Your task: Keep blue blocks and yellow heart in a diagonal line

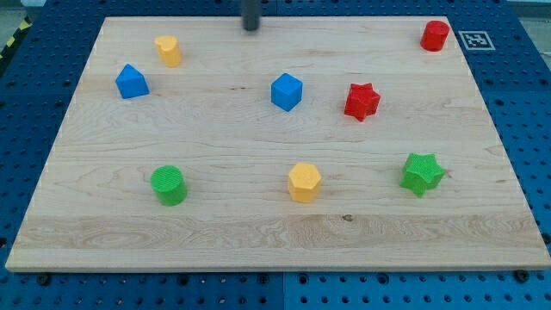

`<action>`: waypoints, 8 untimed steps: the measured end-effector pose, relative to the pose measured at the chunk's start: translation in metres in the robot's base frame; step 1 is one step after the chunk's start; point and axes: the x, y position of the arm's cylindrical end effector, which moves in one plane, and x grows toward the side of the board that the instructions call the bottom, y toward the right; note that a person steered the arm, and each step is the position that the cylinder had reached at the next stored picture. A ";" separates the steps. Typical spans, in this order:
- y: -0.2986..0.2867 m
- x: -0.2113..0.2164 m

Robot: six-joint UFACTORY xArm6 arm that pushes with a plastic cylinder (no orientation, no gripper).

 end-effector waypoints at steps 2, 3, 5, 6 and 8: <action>-0.130 -0.003; -0.132 0.021; -0.114 0.069; -0.107 0.088; -0.067 0.118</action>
